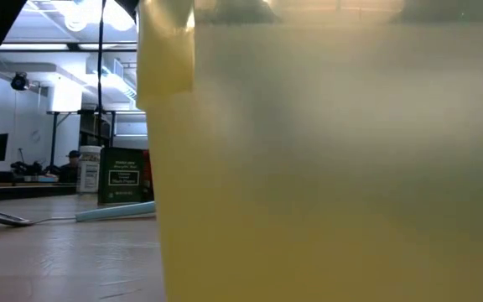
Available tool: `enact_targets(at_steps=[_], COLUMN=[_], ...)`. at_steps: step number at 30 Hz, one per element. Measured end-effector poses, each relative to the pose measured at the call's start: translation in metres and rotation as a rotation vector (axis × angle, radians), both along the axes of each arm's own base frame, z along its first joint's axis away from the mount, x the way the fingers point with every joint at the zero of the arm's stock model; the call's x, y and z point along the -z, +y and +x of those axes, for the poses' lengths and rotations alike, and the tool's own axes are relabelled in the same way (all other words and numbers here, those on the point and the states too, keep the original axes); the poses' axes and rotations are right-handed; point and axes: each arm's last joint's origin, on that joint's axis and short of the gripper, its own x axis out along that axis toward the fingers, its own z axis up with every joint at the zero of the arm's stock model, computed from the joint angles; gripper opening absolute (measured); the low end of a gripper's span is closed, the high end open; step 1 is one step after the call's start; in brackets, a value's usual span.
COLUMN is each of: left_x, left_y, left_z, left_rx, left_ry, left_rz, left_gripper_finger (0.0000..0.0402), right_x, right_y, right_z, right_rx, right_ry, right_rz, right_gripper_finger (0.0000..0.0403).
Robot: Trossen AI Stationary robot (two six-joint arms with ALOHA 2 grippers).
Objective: Pick & Place Food Item
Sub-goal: Put the blue noodle pack into the blue bin
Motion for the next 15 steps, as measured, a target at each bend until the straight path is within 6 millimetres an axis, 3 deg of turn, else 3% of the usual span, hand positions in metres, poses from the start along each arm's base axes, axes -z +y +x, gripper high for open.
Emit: enact_targets(at_steps=[8,15], left_x=[0.0001,0.0003], left_y=[-0.001,-0.0011], left_z=[0.0,-0.0002], left_rx=[0.003,0.003], left_ry=[0.001,0.004], left_rz=[0.001,0.001], left_gripper_finger=[0.0016,0.0099], right_x=[0.0001,0.0001], right_y=[0.0,0.0], right_z=[0.0,0.0], right_rx=[0.0,0.0], right_ry=[0.001,0.0], right_rz=[0.0,0.001], right_gripper_finger=[0.0316,0.0315])
